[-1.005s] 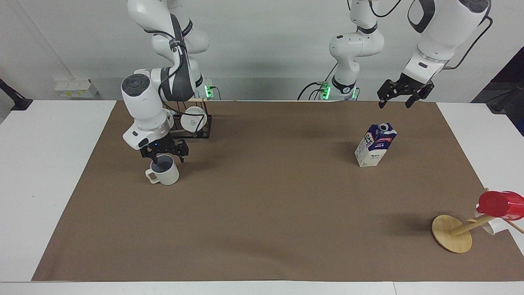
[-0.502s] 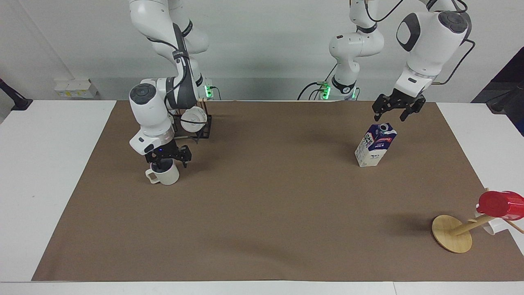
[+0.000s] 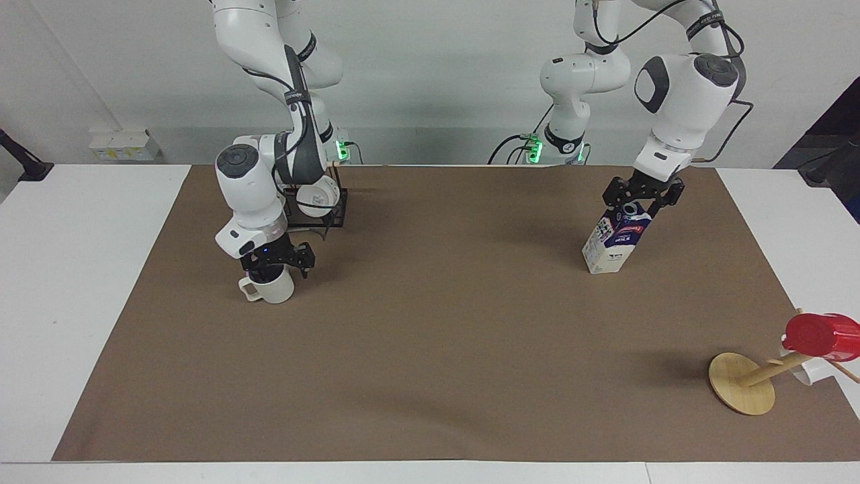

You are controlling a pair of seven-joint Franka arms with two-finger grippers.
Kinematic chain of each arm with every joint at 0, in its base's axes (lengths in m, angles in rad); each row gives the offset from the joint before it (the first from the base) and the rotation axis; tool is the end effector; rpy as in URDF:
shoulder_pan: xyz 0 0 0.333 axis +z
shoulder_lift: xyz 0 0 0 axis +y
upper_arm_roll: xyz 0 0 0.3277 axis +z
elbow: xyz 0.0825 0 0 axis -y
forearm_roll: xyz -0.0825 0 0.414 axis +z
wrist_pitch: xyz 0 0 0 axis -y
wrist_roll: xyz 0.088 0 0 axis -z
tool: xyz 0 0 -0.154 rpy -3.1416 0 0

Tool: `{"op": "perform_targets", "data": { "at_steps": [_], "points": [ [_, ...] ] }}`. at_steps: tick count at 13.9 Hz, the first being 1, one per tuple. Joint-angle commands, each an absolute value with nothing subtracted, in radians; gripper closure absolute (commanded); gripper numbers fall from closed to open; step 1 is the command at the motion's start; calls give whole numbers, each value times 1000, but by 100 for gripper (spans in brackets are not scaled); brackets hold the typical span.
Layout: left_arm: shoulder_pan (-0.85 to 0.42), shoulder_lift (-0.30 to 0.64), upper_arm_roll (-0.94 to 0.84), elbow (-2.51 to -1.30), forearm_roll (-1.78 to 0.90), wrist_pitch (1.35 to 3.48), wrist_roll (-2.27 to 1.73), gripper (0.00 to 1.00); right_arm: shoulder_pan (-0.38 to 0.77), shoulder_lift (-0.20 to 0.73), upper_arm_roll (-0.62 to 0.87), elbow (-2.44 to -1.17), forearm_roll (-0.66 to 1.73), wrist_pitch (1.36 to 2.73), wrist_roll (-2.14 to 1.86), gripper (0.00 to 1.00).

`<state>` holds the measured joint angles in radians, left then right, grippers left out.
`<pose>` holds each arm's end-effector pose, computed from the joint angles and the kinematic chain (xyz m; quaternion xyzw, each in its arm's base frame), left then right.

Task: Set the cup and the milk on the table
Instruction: 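Grasp the white mug with the right gripper while the left gripper grasps the carton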

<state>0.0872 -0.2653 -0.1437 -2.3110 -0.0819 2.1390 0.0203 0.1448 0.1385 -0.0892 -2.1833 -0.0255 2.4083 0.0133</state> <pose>0.5007 -0.0354 0.4084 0.9987 -0.0163 0.0454 0.0174 0.5861 0.0315 0.2785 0.9985 0.0309 0.0439 0.0136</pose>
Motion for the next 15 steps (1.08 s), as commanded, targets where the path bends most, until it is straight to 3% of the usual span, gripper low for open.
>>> {"op": "perform_targets", "data": {
  "at_steps": [1,3,6,7,8,13,15],
  "points": [
    [97,-279,-150,-2338,-86,2180,41,0,137,130,-84,-2200,-20,2427,26,24],
    [94,-278,-150,-2338,-86,2183,43,0,137,130,-84,-2200,-20,2425,31,57],
    [89,-276,-150,-2335,-86,2184,48,0,138,130,-84,-2200,-18,2425,34,93],
    [87,-276,-150,-2333,-86,2183,48,0,143,132,-84,-2198,-18,2425,44,100],
    [87,-276,-150,-2332,-84,2183,48,3,144,135,-84,-2195,-20,2427,52,100],
    [89,-268,-150,-2326,-86,2181,55,42,146,150,-83,-2093,-18,2347,87,100],
    [89,-267,-150,-2321,-86,2180,55,46,159,127,-77,-2056,-18,2283,115,100]
  ]
}}
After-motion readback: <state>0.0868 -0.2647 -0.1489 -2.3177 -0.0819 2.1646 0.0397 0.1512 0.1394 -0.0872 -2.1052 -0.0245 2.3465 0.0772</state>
